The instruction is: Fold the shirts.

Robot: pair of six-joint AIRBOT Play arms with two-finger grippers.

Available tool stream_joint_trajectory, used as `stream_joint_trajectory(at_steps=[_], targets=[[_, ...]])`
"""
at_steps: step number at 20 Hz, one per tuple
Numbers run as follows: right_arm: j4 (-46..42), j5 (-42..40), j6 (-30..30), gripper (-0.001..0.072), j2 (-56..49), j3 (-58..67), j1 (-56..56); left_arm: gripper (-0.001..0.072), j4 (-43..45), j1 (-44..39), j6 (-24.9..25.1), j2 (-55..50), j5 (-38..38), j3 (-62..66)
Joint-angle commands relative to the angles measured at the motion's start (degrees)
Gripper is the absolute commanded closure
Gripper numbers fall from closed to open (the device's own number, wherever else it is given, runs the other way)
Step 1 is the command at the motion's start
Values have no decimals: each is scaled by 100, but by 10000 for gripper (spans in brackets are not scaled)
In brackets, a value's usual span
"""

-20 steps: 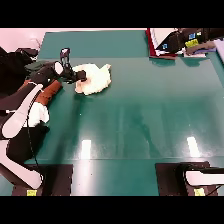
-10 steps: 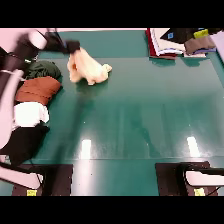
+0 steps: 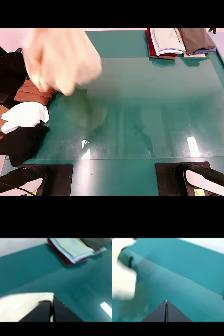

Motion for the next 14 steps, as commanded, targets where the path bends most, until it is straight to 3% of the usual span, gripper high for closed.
stream_joint_trajectory(at_steps=[1,2,3,4,6,9,11,14], targets=[[-4,-214,2,694,382,-313,-136,685,2,-944,234,-422,-553,13],[-2,-219,2,694,435,-339,-136,516,2,-1137,236,-647,-575,13],[7,-212,2,694,457,-334,-136,136,4,-1252,221,-859,-516,13],[15,-210,2,694,459,-334,-136,101,20,-1261,175,-1005,-461,15],[39,-125,4,694,459,-334,-136,98,538,-1019,-74,-1110,-619,13],[37,48,2,694,446,-334,-136,100,1268,-142,-804,-1097,-1482,-11],[37,90,2,694,448,-334,-136,299,1217,505,-984,-896,-1711,-483],[39,92,2,694,446,-334,-136,301,1130,1132,-984,-131,-1718,-2168]])
